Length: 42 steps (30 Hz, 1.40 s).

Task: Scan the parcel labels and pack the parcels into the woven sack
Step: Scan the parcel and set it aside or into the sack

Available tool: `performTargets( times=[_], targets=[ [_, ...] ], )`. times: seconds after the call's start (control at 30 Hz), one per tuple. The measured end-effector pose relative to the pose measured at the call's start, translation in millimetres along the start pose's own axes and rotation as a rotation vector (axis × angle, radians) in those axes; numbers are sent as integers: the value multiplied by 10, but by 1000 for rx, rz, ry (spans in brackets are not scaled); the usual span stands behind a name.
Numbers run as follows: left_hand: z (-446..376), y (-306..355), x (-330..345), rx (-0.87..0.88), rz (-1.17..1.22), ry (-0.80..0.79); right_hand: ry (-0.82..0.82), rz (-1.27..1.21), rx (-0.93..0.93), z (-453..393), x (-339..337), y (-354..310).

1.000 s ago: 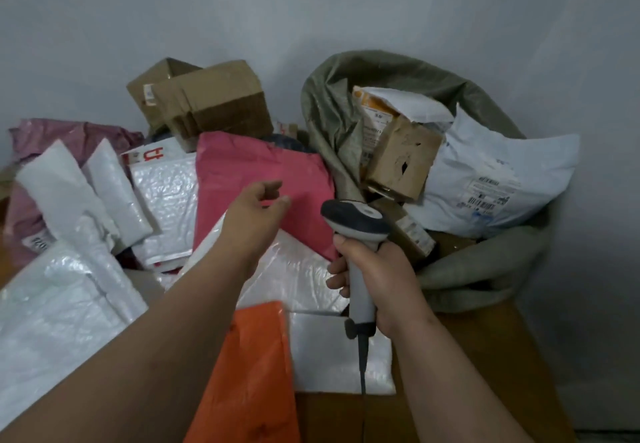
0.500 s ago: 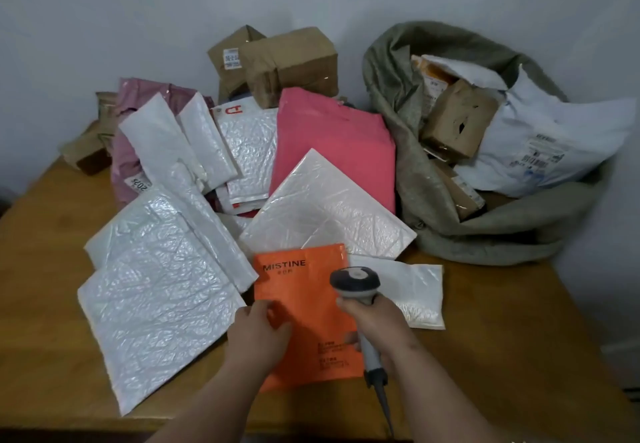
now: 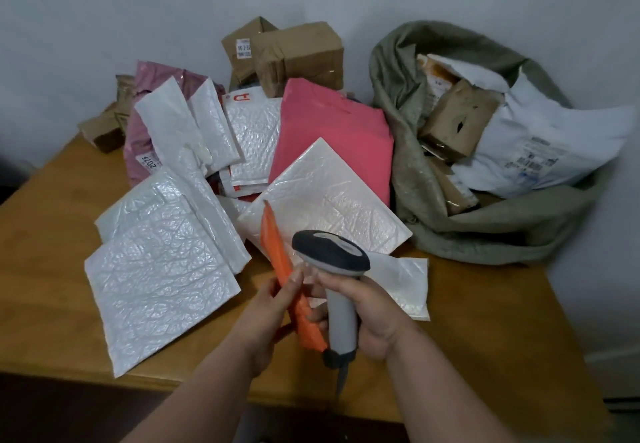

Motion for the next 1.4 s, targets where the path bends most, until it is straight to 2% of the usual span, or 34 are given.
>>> performTargets(
  times=[0.1,0.17,0.3,0.47,0.67,0.87,1.4],
  targets=[
    [62,195,157,70,183,-90,-20,53,-37,97,110,-75],
    [111,285,113,81,305,-36,13,97,-63,148,97,-103],
    [166,333,-91,96,350,97,93,66,-108,274,-85,-184],
    [230,478,-163,154,276,208,149,60,-152,453,-308,-282],
    [232,628,-167,225,240,231,151,181,-208,601,-235,-430],
    [147,854,-288,249,203,224,171,299,-248,626,-36,-545],
    [53,964,-496,220,249,176,226,255,-251,616,225,-547]
  ],
)
Point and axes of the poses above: each hand's wrist, its own z-axis away from the middle knuckle, its own x-axis out of the palm, y = z × x, the point moved 10 cm from there along -z, towards the middle knuckle, and after that the axes turned 7 degrees about x, right-handed, at the moved point
